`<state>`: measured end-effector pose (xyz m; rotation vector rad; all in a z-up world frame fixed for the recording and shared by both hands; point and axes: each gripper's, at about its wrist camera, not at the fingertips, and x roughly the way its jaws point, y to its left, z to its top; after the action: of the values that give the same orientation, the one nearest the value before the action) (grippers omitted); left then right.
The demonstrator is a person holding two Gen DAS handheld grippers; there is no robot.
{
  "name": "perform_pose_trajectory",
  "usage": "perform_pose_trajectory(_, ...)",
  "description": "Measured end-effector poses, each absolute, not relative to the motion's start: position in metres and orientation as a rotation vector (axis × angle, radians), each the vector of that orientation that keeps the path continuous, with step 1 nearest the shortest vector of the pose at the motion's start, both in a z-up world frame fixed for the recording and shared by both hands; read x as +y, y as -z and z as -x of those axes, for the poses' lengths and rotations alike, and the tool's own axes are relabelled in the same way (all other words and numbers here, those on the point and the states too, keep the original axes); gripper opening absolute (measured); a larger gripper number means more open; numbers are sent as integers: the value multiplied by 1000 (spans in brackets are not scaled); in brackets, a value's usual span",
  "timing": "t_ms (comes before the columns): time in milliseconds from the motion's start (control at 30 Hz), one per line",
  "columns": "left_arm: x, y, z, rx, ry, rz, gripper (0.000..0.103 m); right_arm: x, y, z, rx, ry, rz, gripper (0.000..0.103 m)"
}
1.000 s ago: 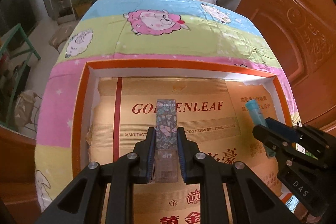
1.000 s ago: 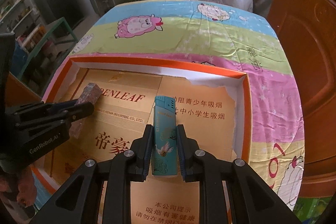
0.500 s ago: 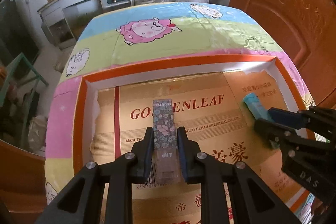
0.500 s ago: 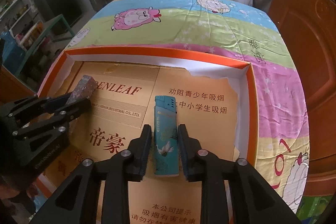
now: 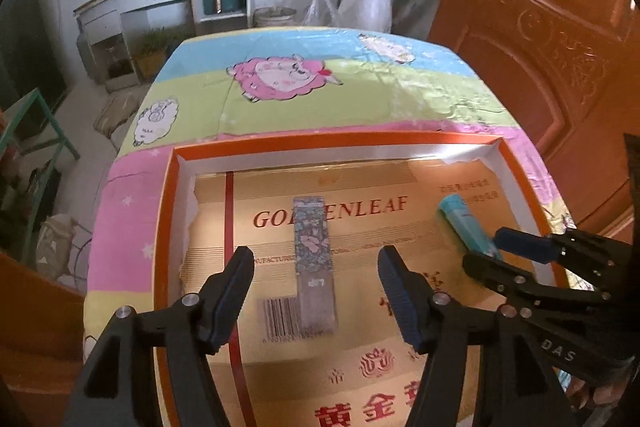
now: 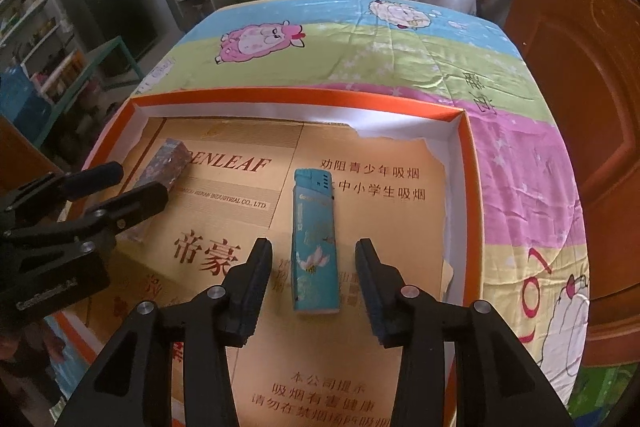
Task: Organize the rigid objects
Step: 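Withdraw both tools from the tray box back toward the bottle caps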
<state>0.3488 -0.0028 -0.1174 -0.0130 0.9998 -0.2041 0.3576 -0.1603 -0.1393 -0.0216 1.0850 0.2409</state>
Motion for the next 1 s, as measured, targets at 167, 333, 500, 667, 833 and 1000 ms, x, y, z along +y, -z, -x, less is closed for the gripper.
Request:
perform_pose_trajectory(167,0,107,-336,973,213,20,64,-160,132,-347,1062,-230,26,44)
perform_pose_trajectory(333,2,90,-317,918,195,25,64,-161,119,-329,1030,-233,11,44)
perform_pose_trajectory(500,4,73,-292,854,179,11,64,-164,107,-301,989,-225,8,44)
perform_pose_trajectory(667,5,61,-267,812,170,-2,64,-172,95,-271,942,-212,-22,45)
perform_pose_trajectory(833,4,54,-245,786,157,-6,64,-178,81,-240,881,-193,-52,45)
perform_pose_trajectory(1000,5,50,-224,774,154,-3,64,-178,72,-216,845,-184,-43,45)
